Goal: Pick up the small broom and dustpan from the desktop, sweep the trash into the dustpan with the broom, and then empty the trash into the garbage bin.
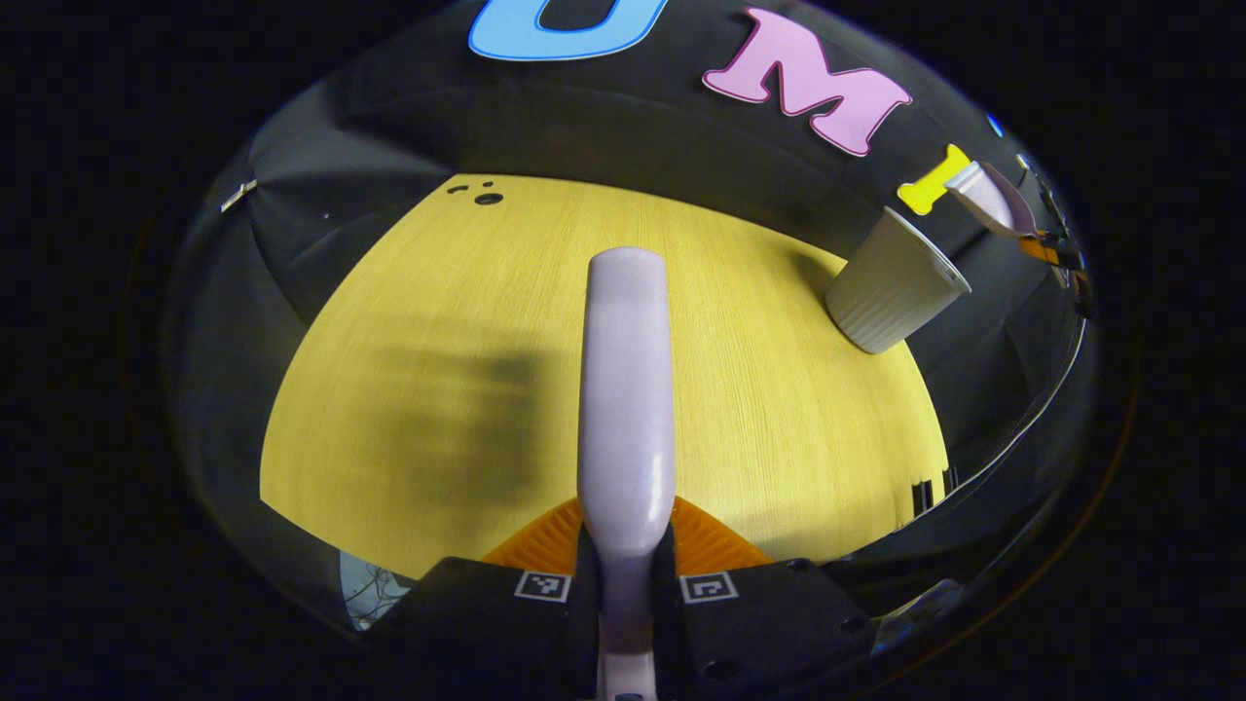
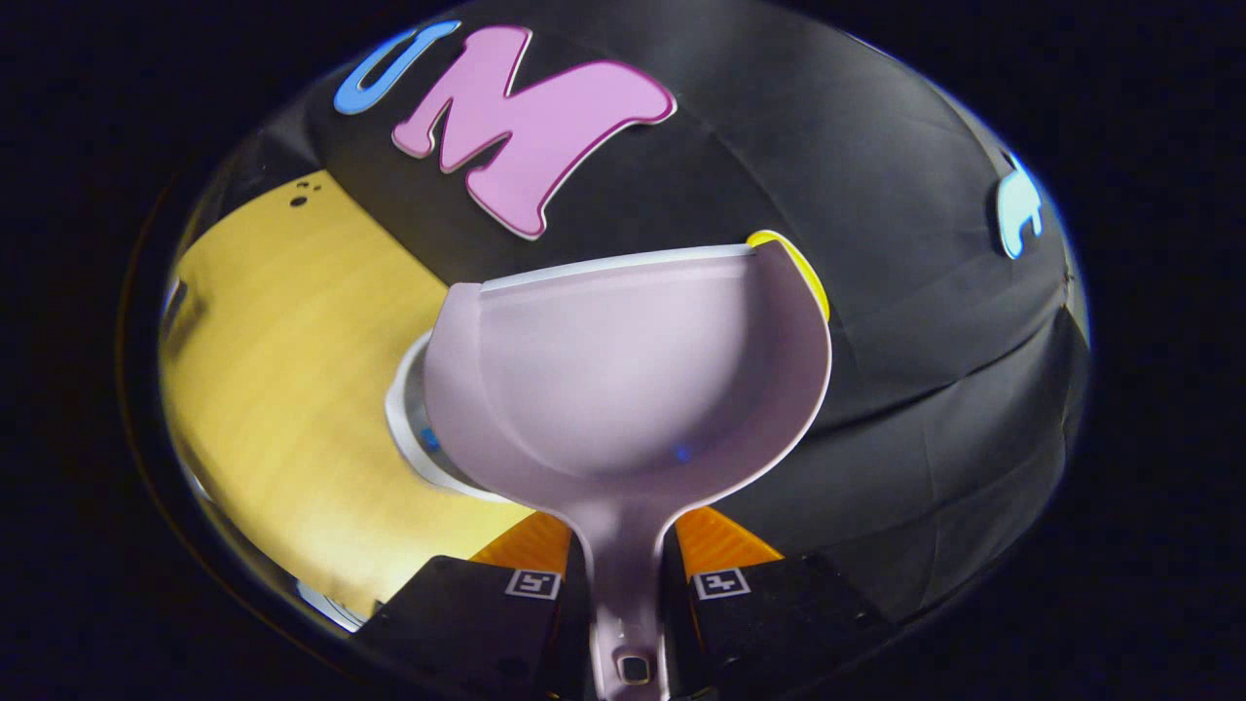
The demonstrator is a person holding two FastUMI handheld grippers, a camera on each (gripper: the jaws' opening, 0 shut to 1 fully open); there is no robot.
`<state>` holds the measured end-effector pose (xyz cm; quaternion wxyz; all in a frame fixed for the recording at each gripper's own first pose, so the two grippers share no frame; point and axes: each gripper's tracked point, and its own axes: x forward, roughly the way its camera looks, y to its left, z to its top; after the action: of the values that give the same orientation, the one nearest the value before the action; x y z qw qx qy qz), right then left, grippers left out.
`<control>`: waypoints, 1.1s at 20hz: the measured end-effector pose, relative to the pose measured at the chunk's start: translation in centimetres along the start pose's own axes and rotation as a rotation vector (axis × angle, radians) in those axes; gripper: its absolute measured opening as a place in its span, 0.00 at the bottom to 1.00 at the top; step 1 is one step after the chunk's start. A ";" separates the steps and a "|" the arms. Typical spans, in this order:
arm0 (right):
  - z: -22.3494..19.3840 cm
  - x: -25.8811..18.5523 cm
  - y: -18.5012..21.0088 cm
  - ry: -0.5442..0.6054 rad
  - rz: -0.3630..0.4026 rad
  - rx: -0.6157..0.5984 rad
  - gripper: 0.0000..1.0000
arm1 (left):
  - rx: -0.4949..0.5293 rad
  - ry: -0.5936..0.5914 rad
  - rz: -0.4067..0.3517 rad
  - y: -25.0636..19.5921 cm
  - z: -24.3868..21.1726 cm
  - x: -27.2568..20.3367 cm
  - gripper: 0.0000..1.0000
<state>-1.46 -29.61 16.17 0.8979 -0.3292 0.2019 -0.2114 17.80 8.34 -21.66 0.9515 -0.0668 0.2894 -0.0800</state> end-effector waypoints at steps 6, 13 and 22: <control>2.7 -5.6 4.9 -0.103 0.137 0.210 0.35 | 0.029 -0.017 -0.038 -0.5 -0.2 -0.9 0.27; 2.2 -6.9 17.6 -0.075 0.354 0.401 0.31 | 0.077 -0.028 -0.046 -0.4 -0.9 -0.2 0.26; -5.5 -5.5 35.2 0.151 0.571 0.369 0.35 | 0.092 0.041 -0.029 -0.1 -2.6 2.5 0.27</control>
<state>-0.10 -5.13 -10.32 0.9478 -0.0749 0.3100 -0.0083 18.44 7.55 -25.13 0.9462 -0.0253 0.3037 -0.1083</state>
